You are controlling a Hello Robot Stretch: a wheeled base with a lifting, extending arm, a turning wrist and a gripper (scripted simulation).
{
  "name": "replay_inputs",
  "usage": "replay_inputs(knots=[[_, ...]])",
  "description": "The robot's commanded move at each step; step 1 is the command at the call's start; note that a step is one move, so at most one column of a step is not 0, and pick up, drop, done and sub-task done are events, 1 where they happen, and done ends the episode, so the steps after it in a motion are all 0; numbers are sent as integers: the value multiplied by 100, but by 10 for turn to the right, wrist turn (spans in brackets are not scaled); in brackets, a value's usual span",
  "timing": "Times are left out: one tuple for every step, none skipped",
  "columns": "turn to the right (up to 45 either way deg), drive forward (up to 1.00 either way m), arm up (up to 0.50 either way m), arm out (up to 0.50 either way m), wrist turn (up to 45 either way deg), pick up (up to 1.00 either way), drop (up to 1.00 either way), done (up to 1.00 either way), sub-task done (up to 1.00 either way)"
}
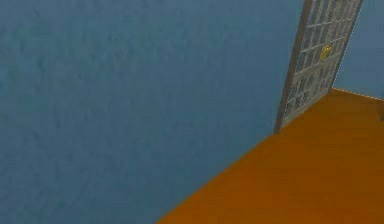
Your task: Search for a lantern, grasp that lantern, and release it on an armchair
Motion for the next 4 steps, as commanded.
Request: replay_inputs(knots=[[450, 0, 0, 0, 0, 0, 0, 0, 0], [0, 100, 0, 0, 0, 0, 0, 0, 0], [150, 0, 0, 0, 0, 0, 0, 0, 0], [0, 15, 0, 0, 0, 0, 0, 0, 0]])
